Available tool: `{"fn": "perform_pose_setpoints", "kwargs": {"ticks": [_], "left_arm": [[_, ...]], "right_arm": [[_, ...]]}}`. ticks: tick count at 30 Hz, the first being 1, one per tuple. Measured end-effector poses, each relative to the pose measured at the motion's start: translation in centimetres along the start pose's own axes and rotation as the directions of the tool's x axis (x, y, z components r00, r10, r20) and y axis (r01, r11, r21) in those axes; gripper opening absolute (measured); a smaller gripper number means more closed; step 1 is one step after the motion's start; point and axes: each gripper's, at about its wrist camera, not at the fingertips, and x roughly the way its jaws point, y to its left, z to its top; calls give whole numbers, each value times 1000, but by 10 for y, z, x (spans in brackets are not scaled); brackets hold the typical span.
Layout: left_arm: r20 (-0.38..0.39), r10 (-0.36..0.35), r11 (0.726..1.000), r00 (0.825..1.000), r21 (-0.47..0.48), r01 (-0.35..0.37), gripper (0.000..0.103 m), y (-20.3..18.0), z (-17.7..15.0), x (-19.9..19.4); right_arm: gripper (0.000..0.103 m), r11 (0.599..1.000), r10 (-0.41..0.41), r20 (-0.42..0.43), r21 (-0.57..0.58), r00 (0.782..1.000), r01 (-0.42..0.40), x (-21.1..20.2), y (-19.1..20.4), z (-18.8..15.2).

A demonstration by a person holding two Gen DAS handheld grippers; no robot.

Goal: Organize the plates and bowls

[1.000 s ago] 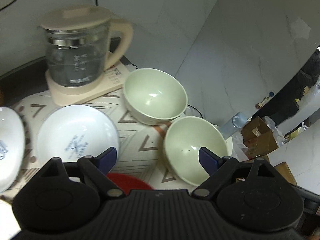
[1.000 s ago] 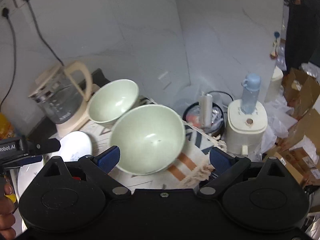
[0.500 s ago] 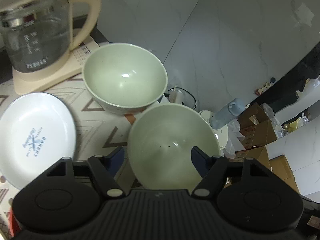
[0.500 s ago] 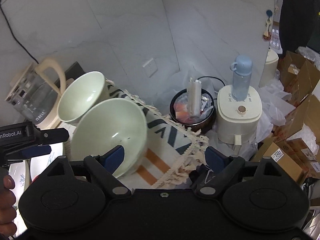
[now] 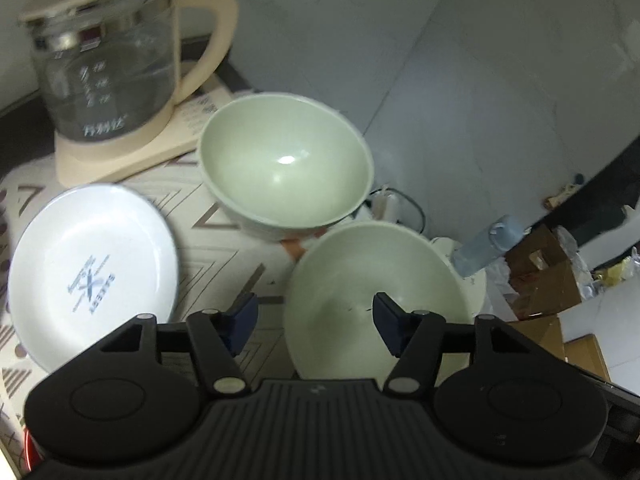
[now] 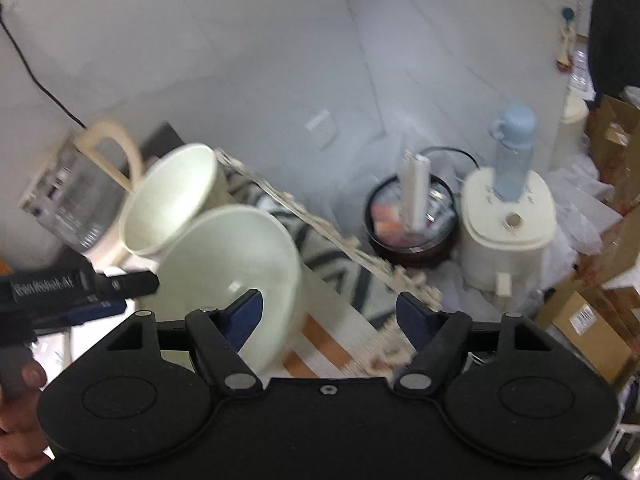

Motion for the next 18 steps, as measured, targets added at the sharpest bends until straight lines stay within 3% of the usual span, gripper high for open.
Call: {"fn": "perform_pose_setpoints", "kwargs": {"ticks": [3, 7, 13, 16, 18], "left_arm": [[-14, 10, 1000, 1000, -18, -11, 62, 6, 0, 8], [-45, 4, 999, 999, -50, -7, 44, 16, 0, 19], [-93, -22, 994, 995, -105, 12, 16, 27, -2, 39], [-94, -51, 994, 994, -100, 41, 11, 25, -3, 36], [-89, -51, 995, 995, -93, 43, 11, 23, -5, 33]], "right_arm": [[73, 999, 18, -17, -30, 1000, -19, 9, 7, 4], [70, 998, 27, -67, -63, 997, -31, 29, 16, 4], [36, 999, 35, -178, -34, 983, -42, 59, 19, -2], [20, 998, 40, -201, -44, 979, -50, 65, 21, -4], [20, 997, 43, -197, -52, 979, -54, 63, 22, -3]]}}
